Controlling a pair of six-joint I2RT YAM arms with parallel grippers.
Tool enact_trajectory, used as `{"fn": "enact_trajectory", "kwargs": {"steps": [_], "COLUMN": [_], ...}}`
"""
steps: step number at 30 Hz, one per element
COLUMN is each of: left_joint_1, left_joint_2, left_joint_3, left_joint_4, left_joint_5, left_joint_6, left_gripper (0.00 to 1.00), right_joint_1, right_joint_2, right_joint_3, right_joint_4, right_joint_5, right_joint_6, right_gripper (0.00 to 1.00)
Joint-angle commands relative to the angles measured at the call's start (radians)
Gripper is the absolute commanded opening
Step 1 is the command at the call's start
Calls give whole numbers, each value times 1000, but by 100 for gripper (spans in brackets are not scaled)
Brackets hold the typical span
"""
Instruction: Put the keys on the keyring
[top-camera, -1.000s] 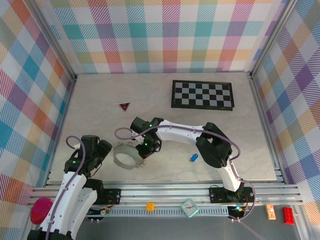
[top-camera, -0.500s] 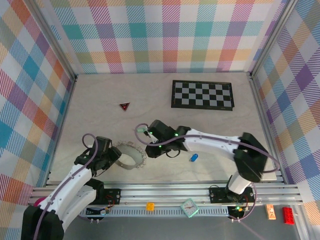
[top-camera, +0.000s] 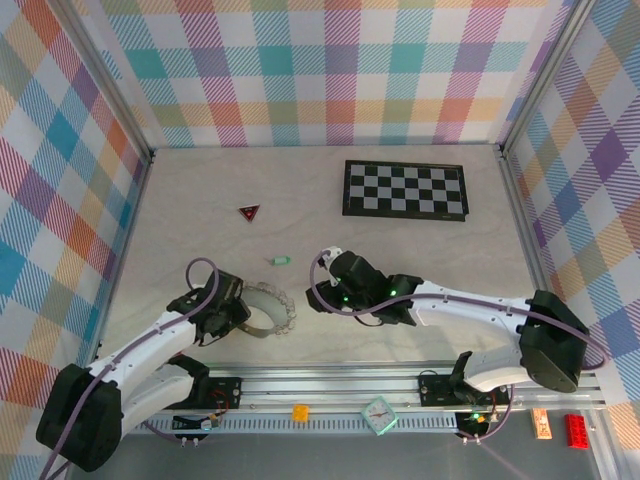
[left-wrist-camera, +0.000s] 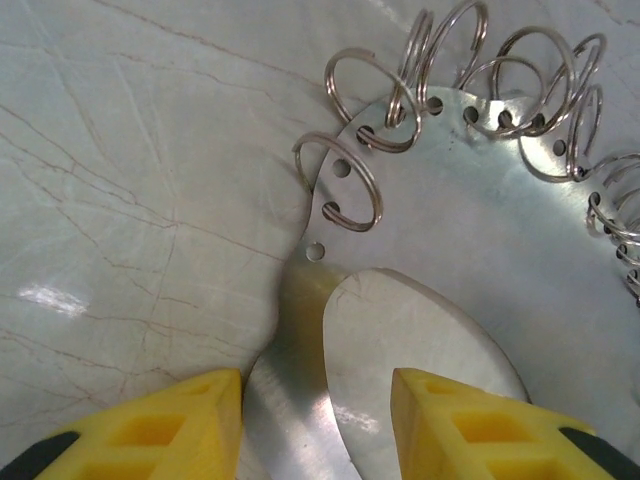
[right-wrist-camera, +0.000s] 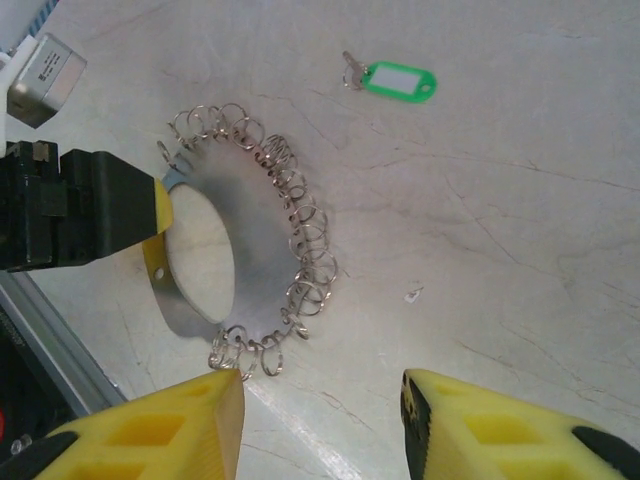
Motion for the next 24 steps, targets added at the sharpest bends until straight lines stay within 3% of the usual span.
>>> {"fn": "enact_trajectory", "kwargs": {"steps": [1,7,12,18,24], "left_joint_1": [-85,-263,-362,-392,-389], "left_joint_2": [26,50,126,57,-43], "left_joint_3": [8,30,103,197,225], "left_joint_4": [109,200,175,-43,-130], "left_joint_5": [86,18,-42,-249,-421], "left_joint_6": [-90,-234,-259,-218,-164], "left_gripper": [42,42,42,45,51], "right_joint_1": [5,5,5,-55,-74], "right_joint_2": [16,35,75,169,321], "right_joint_3": [34,92,135,200,322], "right_joint_4": [-54,-198,-309,-417,-453], "right_joint_5": [-34,-31,-50,-158,-265], "right_joint_6": [36,55,42,-73,-150], "right_gripper": [44,38,36,36,37]}}
